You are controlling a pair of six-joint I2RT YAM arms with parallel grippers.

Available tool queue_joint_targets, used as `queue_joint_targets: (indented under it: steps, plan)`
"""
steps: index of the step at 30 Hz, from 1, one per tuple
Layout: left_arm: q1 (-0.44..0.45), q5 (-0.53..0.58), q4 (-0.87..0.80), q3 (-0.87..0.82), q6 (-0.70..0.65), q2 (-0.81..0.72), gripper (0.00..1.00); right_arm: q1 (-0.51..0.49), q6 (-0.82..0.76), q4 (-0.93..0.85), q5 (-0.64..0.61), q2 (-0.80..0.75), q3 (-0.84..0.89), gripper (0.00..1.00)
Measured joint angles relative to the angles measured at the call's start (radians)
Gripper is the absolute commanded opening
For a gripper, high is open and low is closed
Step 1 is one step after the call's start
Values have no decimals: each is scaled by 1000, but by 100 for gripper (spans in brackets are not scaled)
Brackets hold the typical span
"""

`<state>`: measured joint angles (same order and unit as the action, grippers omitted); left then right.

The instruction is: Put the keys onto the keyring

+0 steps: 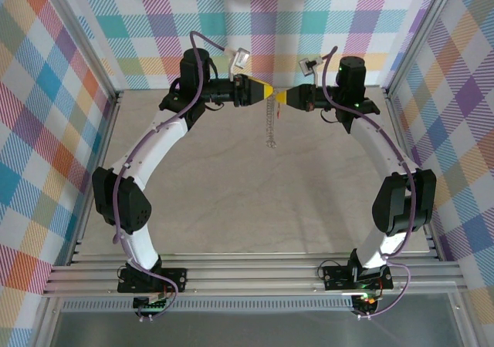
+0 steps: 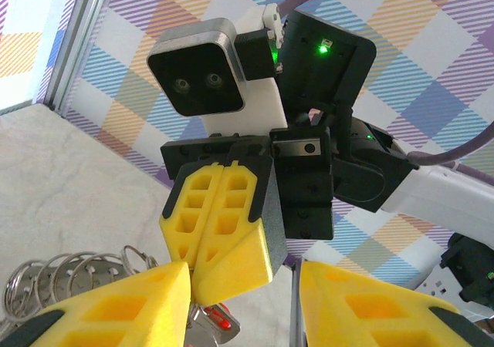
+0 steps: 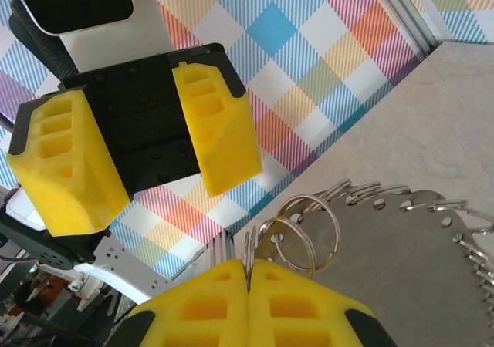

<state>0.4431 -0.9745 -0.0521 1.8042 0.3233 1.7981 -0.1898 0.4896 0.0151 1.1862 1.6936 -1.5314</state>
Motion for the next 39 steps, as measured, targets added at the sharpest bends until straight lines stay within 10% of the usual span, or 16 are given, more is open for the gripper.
queue_joint_targets:
  steps: [39]
  plan:
    - [19,45,1,0,-2,46,44,14,20,37,0,0,32,0]
